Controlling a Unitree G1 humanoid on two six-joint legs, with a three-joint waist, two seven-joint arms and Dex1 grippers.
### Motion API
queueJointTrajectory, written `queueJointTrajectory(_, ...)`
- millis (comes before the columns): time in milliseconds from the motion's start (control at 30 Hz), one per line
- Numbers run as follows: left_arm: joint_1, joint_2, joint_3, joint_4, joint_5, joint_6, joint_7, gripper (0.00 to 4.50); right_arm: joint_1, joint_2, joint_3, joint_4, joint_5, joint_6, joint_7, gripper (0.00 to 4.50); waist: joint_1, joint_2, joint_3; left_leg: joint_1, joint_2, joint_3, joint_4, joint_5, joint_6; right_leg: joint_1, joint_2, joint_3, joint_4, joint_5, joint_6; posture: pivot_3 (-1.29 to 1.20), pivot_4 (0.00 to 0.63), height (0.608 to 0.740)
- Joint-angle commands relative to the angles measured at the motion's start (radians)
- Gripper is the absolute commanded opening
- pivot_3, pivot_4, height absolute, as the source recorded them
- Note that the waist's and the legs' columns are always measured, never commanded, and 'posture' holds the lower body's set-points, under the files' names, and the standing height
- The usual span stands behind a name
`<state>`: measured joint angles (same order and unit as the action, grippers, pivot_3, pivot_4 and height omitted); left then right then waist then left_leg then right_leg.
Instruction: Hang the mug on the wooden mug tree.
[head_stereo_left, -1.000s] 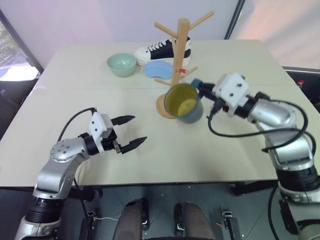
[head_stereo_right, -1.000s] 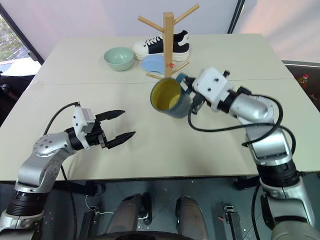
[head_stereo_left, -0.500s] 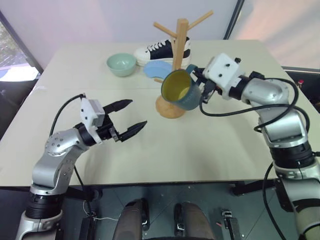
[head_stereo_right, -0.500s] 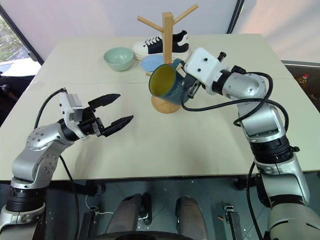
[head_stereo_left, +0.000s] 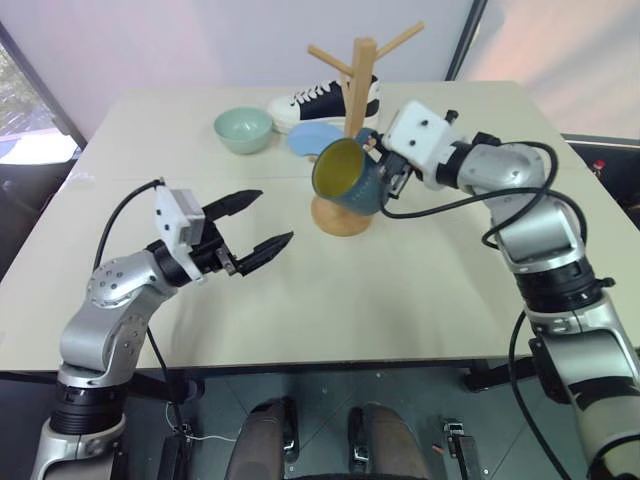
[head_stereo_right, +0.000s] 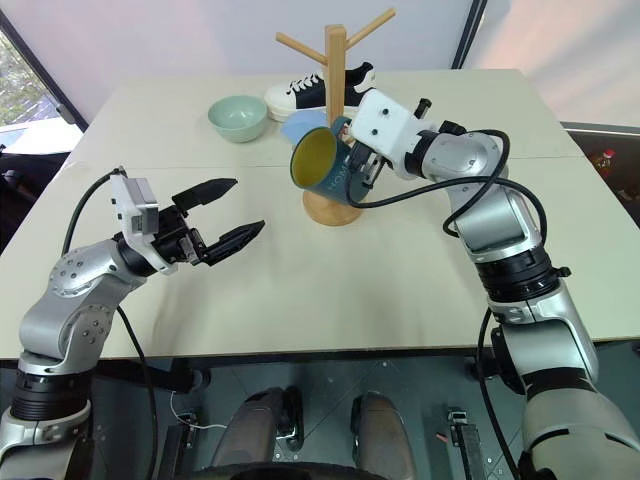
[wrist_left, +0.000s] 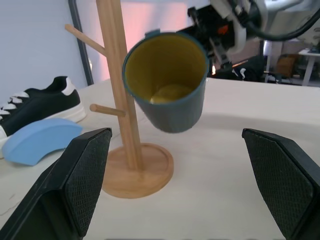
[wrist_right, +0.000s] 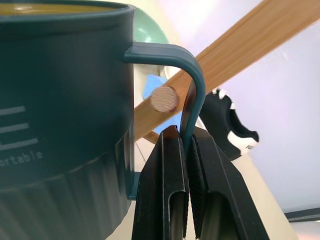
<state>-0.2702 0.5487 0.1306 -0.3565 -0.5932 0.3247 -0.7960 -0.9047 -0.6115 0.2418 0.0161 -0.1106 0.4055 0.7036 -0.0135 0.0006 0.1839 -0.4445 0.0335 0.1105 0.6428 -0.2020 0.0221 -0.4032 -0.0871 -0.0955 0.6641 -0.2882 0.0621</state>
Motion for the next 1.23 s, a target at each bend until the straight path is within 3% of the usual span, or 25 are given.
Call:
queueJointTrajectory(33,-0.010,-0.002,0.004,-0.035,-0.005,-0.007,0.006,4.50,-0.041,0.003,-0.018,-0.008,-0.018,-0.011,-0.002,0.33,0.000,0.000,0.000,0.000,0.000,0.000,0.000,0.000,0.000,0.000,0.000,0.000,0.000,0.000,0.000,0.00,0.150,0.730)
queueJointTrajectory(100,-0.010,-0.004,0.003,-0.036,-0.004,-0.008,0.009,4.50,-0.044,0.007,-0.023,-0.010,-0.014,-0.009,0.001,0.98,0.000,0.000,0.000,0.000,0.000,0.000,0.000,0.000,0.000,0.000,0.000,0.000,0.000,0.000,0.000,0.00,0.150,0.730)
queueJointTrajectory(233,-0.011,-0.007,0.001,-0.036,-0.002,-0.009,0.013,4.50,-0.035,-0.002,-0.037,-0.031,-0.023,-0.015,-0.007,2.98,-0.001,0.000,0.000,0.000,0.000,0.000,0.000,0.000,0.000,0.000,0.000,0.000,0.000,0.000,0.000,0.00,0.150,0.730)
queueJointTrajectory(533,0.004,-0.021,0.021,0.005,0.027,-0.011,0.079,4.50,0.075,-0.079,-0.194,-0.101,0.071,-0.040,0.024,2.98,0.002,0.000,0.000,-0.001,0.000,0.000,0.000,-0.001,0.001,0.000,-0.001,0.000,-0.001,0.000,0.000,0.00,0.150,0.730)
queueJointTrajectory(667,0.034,-0.065,0.074,0.133,0.121,-0.076,0.200,4.50,0.273,-0.043,-0.417,-0.162,0.280,-0.018,0.041,2.98,0.005,-0.001,0.000,0.000,0.000,-0.001,0.000,-0.001,0.001,0.001,0.000,0.000,-0.001,0.000,0.000,0.00,0.150,0.730)
queueJointTrajectory(800,0.067,-0.103,0.107,0.205,0.163,-0.127,0.262,4.50,0.392,0.025,-0.514,-0.130,0.405,-0.001,0.025,2.98,-0.003,-0.001,0.001,0.000,0.000,-0.001,0.000,-0.001,0.002,0.001,0.000,0.000,-0.001,0.000,0.000,0.00,0.150,0.730)
queueJointTrajectory(1000,0.129,-0.163,0.140,0.338,0.271,-0.226,0.402,4.50,0.576,0.153,-0.518,0.019,0.419,-0.157,-0.009,2.98,0.002,-0.002,0.000,0.001,0.001,-0.001,0.000,-0.001,0.001,0.002,0.000,0.000,-0.001,0.000,0.000,0.00,0.150,0.730)
queueJointTrajectory(1233,0.176,-0.171,0.144,0.349,0.293,-0.268,0.413,4.50,0.584,0.209,-0.471,0.131,0.419,-0.247,0.001,2.98,0.001,-0.001,0.001,0.000,0.001,-0.001,0.001,-0.003,-0.001,0.000,-0.001,0.000,-0.001,0.000,-0.001,0.00,0.150,0.730)
